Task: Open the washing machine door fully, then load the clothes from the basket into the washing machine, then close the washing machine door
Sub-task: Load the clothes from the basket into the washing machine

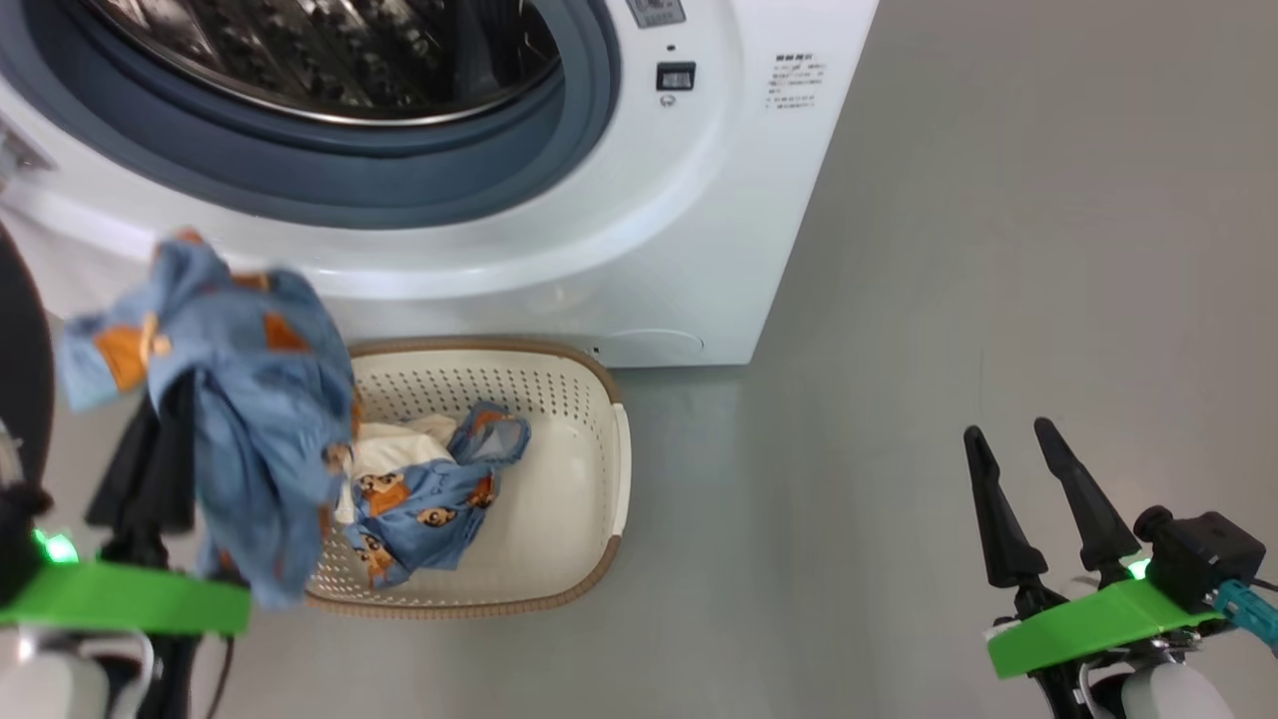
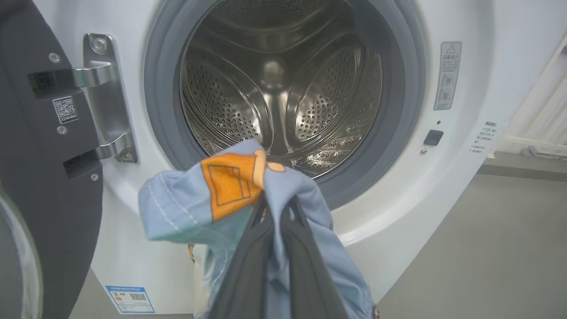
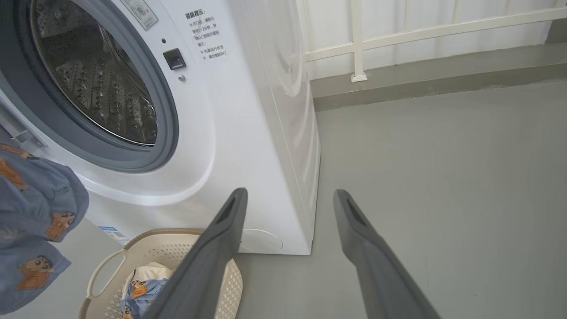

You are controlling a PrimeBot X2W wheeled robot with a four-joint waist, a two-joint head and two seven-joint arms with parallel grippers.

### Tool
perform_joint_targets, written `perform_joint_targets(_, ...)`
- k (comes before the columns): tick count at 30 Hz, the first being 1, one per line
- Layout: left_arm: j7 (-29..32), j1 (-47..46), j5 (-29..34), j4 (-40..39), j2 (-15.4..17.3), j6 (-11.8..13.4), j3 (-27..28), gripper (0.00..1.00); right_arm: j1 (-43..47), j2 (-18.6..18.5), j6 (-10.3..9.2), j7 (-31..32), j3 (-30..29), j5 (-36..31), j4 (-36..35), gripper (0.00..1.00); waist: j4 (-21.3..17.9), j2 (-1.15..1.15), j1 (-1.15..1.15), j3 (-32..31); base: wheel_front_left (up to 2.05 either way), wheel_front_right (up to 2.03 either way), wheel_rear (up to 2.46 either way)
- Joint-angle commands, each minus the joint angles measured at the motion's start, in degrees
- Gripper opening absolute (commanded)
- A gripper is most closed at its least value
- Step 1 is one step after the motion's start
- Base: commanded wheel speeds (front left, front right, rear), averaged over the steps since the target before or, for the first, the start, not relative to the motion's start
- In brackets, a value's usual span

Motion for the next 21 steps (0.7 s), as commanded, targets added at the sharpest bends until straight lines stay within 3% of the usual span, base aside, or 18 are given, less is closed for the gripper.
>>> perform_joint_targets(1,-0.37,-3.61,-0.36,-0.91,2.4,-0.08,1.94,0.0,-1.25,-0.11,0.09,-0.27,1.59,-0.59,-1.63,1.0,-0.77,0.0,0.0,1.62,0.0,0.0,0.0)
perform_joint_targets(11,-0.37,-19.89,-2.77,5.8,5.49,-0.08,-1.11,0.0,-4.36,1.51,0.09,-0.27,2.71,-1.27,-1.98,1.0,-2.81,0.0,0.0,6.94,0.0,0.0,0.0)
perform_joint_targets(21,-0.37,-34.55,-5.35,17.7,7.84,-0.08,-6.78,0.0,-6.99,2.6,0.09,-0.27,4.16,-1.81,-2.59,1.0,-5.39,0.0,0.0,11.26,0.0,0.0,0.0)
